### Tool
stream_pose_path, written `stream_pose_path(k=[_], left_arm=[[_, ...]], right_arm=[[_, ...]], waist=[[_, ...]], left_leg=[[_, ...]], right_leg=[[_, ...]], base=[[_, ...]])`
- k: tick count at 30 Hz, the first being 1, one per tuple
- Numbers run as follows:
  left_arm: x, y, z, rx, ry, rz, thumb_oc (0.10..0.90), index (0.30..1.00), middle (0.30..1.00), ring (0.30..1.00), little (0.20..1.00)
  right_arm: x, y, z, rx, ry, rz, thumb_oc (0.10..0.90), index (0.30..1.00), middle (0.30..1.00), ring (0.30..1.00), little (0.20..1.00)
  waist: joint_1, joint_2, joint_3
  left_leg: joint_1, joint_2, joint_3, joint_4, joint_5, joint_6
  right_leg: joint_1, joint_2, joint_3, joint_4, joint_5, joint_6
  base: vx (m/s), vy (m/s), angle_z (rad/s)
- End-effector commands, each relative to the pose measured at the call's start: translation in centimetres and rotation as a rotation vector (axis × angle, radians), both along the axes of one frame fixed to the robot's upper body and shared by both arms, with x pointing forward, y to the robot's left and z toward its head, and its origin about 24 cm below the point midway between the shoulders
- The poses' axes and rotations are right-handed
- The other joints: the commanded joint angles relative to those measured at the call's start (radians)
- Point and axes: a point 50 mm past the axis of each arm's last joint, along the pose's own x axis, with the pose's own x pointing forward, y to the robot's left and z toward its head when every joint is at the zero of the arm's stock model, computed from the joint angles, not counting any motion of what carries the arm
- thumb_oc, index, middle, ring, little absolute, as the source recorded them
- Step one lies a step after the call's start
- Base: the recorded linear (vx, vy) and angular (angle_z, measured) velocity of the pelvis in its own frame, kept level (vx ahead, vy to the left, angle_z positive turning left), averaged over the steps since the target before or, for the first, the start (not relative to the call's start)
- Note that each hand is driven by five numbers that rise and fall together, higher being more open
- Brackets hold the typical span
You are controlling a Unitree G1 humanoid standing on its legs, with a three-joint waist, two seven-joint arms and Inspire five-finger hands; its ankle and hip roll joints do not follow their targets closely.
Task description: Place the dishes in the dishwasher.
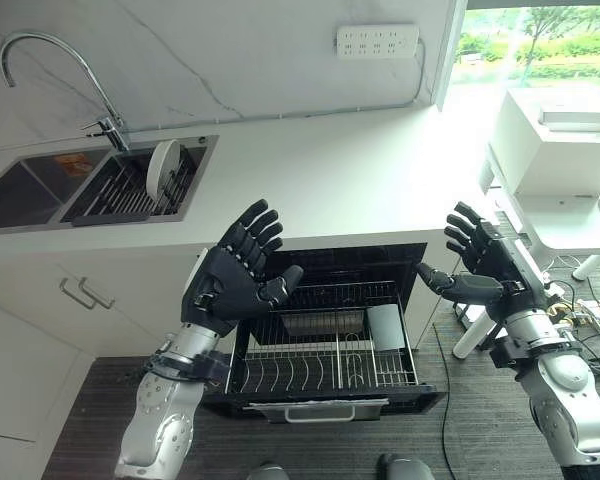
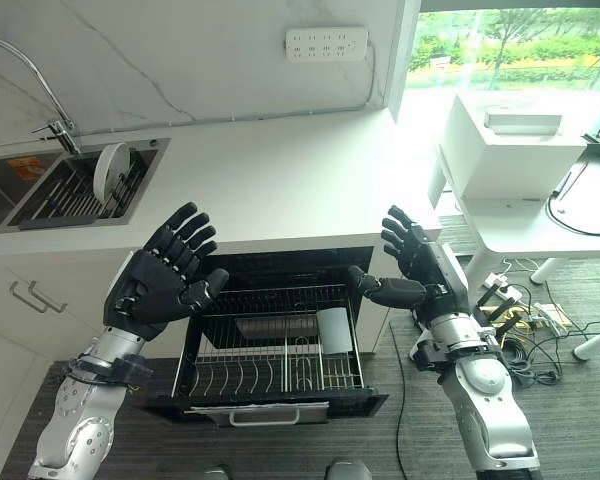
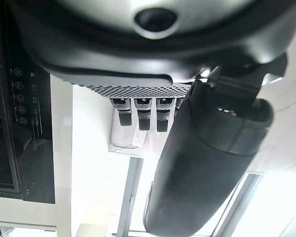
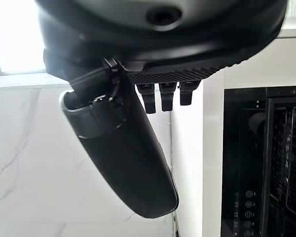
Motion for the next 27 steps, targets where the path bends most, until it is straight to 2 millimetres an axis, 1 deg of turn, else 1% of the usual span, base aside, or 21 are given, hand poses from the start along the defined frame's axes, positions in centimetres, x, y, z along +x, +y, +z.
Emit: stream_pose_path(k=[1,2,4,5,6,8,10,11,12,13,14,15,17,18,20,22,27], left_arm=[[-0.5,1.9,6.8,-0.008,-0.348,0.024,0.800,0.900,0.900,0.900,0.900],[-0.4,2.0,6.9,0.003,-0.343,0.011,0.800,0.900,0.900,0.900,0.900],[-0.3,2.0,6.7,0.025,-0.328,-0.009,0.800,0.900,0.900,0.900,0.900],[-0.6,2.2,6.8,0.054,-0.334,-0.001,0.800,0.900,0.900,0.900,0.900],[-0.9,2.5,7.0,0.067,-0.343,0.007,0.800,0.900,0.900,0.900,0.900],[-1.2,2.9,7.8,0.080,-0.365,0.000,0.800,0.900,0.900,0.900,0.900],[-1.1,3.0,8.3,0.077,-0.384,0.003,0.800,0.900,0.900,0.900,0.900],[-1.1,2.9,8.7,0.082,-0.414,0.014,0.800,0.900,0.900,0.900,0.900],[-1.1,2.7,8.9,0.080,-0.432,0.013,0.800,0.900,0.900,0.900,0.900],[-1.0,2.4,9.2,0.076,-0.444,0.009,0.800,0.900,0.900,0.900,0.900],[-0.8,1.3,9.7,0.061,-0.476,-0.019,0.800,0.900,0.900,0.900,0.900],[-0.7,0.9,9.8,0.062,-0.487,-0.020,0.800,0.900,0.900,0.900,0.900],[-0.7,0.7,10.1,0.072,-0.516,-0.018,0.800,0.900,0.900,0.900,0.900],[-0.7,0.7,10.1,0.076,-0.526,-0.015,0.800,0.900,0.900,0.900,0.900],[-0.8,0.6,10.1,0.065,-0.528,-0.021,0.800,0.900,0.900,0.900,0.900],[-0.5,0.5,10.0,0.049,-0.520,-0.022,0.800,0.900,0.900,0.900,0.900],[-0.7,0.7,9.8,0.037,-0.504,-0.011,0.800,0.900,0.900,0.900,0.900]], right_arm=[[-0.2,0.5,6.6,0.033,-0.347,0.035,0.800,0.900,0.900,0.900,0.900],[-0.5,0.4,6.4,0.037,-0.353,0.020,0.800,0.900,0.900,0.900,0.900],[-1.2,0.0,5.9,0.069,-0.359,-0.015,0.800,0.900,0.900,0.900,0.900],[-1.2,0.2,5.4,0.096,-0.356,-0.005,0.800,0.900,0.900,0.900,0.900],[-1.0,0.6,5.2,0.099,-0.359,0.007,0.800,0.900,0.900,0.900,0.900],[-0.8,1.3,5.3,0.096,-0.371,0.013,0.800,0.900,0.900,0.900,0.900],[-0.7,1.7,5.5,0.094,-0.375,0.026,0.800,0.900,0.900,0.900,0.900],[-0.6,2.0,5.6,0.087,-0.378,0.043,0.800,0.900,0.900,0.900,0.900],[-0.6,2.1,5.7,0.089,-0.383,0.047,0.800,0.900,0.900,0.900,0.900],[-0.6,2.1,5.7,0.096,-0.385,0.046,0.800,0.900,0.900,0.900,0.900],[-0.7,1.8,5.7,0.095,-0.395,0.034,0.800,0.900,0.900,0.900,0.900],[-0.7,1.7,5.7,0.092,-0.399,0.033,0.800,0.900,0.900,0.900,0.900],[-0.7,1.8,5.5,0.081,-0.396,0.048,0.800,0.900,0.900,0.900,0.900],[-0.8,1.8,5.4,0.078,-0.390,0.053,0.800,0.900,0.900,0.900,0.900],[-0.6,1.9,5.3,0.081,-0.373,0.058,0.800,0.900,0.900,0.900,0.900],[-0.4,2.1,5.2,0.089,-0.371,0.060,0.800,0.900,0.900,0.900,0.900],[-0.7,2.3,5.3,0.084,-0.384,0.080,0.800,0.900,0.900,0.900,0.900]], waist=[[-0.010,-0.059,-0.012],[-0.008,-0.066,-0.008],[0.002,-0.082,-0.002],[0.033,-0.099,0.004],[0.051,-0.101,0.007],[0.056,-0.089,0.015],[0.061,-0.085,0.010],[0.060,-0.086,0.011],[0.056,-0.088,0.010],[0.047,-0.090,0.005],[0.015,-0.098,-0.007],[0.009,-0.100,-0.012],[0.009,-0.099,-0.023],[0.010,-0.097,-0.027],[0.012,-0.088,-0.036],[0.010,-0.078,-0.046],[0.003,-0.058,-0.057]], left_leg=[[0.042,-0.045,0.013,0.060,-0.097,-0.048],[0.043,-0.070,0.016,0.060,-0.108,-0.039],[0.042,-0.113,0.025,0.060,-0.118,-0.023],[0.058,-0.137,0.079,0.060,-0.141,-0.010],[0.067,-0.146,0.098,0.060,-0.147,0.003],[0.069,-0.160,0.094,0.060,-0.153,0.030],[0.068,-0.171,0.093,0.060,-0.163,0.048],[0.066,-0.183,0.084,0.060,-0.162,0.063],[0.057,-0.192,0.074,0.060,-0.154,0.070],[0.051,-0.206,0.058,0.060,-0.152,0.077],[0.033,-0.261,-0.003,0.060,-0.139,0.086],[0.028,-0.276,-0.013,0.060,-0.136,0.086],[0.015,-0.295,-0.015,0.060,-0.133,0.089],[0.011,-0.297,-0.016,0.060,-0.130,0.088],[-0.001,-0.292,-0.017,0.060,-0.118,0.077],[-0.008,-0.276,-0.002,0.060,-0.111,0.066],[0.006,-0.259,0.028,0.060,-0.118,0.062]], right_leg=[[0.136,-0.108,-0.015,-0.205,0.042,0.123],[0.127,-0.144,-0.016,-0.205,0.075,0.137],[0.112,-0.198,-0.038,-0.205,0.137,0.142],[0.107,-0.251,-0.157,-0.205,0.226,0.149],[0.119,-0.243,-0.211,-0.205,0.235,0.145],[0.147,-0.163,-0.225,-0.205,0.189,0.120],[0.180,-0.104,-0.265,-0.205,0.163,0.102],[0.198,-0.049,-0.271,-0.205,0.125,0.084],[0.196,-0.023,-0.261,-0.205,0.102,0.070],[0.199,0.023,-0.228,-0.205,0.064,0.048],[0.184,0.136,-0.100,-0.205,0.008,-0.001],[0.176,0.151,-0.078,-0.205,0.005,-0.006],[0.171,0.153,-0.075,-0.205,-0.001,-0.006],[0.170,0.155,-0.072,-0.205,-0.004,-0.006],[0.169,0.159,-0.069,-0.205,-0.012,-0.009],[0.171,0.158,-0.085,-0.205,-0.025,-0.014],[0.163,0.161,-0.085,-0.205,-0.034,-0.016]], base=[[0.05,0.716,-0.38],[0.04,0.612,-0.20],[-0.02,0.539,-0.13],[-0.07,0.561,-0.31],[-0.09,0.491,-0.57],[-0.06,0.328,-1.04],[-0.04,0.271,-0.26],[-0.07,0.217,0.29],[-0.07,0.158,0.12],[-0.01,0.074,0.44],[0.02,0.039,0.33],[0.02,-0.009,0.36],[0.00,-0.073,0.38],[0.00,-0.096,0.48],[-0.02,-0.119,0.27],[-0.03,-0.141,0.22],[-0.01,-0.100,0.01]])
